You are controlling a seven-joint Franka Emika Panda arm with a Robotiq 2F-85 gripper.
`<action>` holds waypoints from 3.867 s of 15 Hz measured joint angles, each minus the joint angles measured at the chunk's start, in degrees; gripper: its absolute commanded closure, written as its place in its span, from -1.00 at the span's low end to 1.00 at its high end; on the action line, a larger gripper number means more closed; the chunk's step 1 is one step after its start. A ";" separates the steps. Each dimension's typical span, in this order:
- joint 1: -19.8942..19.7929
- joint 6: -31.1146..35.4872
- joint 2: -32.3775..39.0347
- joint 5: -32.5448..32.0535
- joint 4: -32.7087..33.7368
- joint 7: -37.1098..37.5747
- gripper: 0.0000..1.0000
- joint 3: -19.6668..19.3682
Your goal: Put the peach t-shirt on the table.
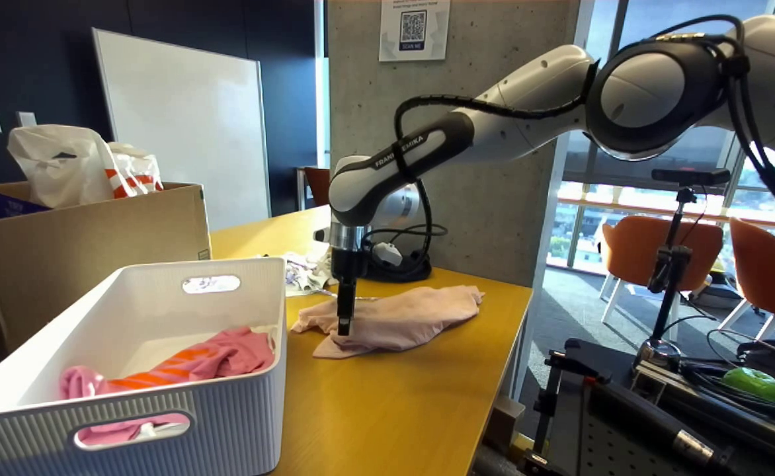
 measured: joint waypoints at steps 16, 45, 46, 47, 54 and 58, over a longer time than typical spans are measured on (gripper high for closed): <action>5.43 -5.49 6.28 -2.35 11.70 1.44 0.98 -1.68; -0.25 38.48 -45.37 -3.63 -61.30 23.78 0.97 -7.19; -2.02 38.24 -47.62 -1.87 -63.71 22.68 0.97 -7.22; -4.00 37.92 -49.53 0.33 -65.70 20.83 0.97 -7.27; -16.30 31.56 -48.38 11.13 -63.34 5.33 0.97 -12.15; -17.37 28.30 -40.82 13.44 -55.51 1.74 0.97 -11.38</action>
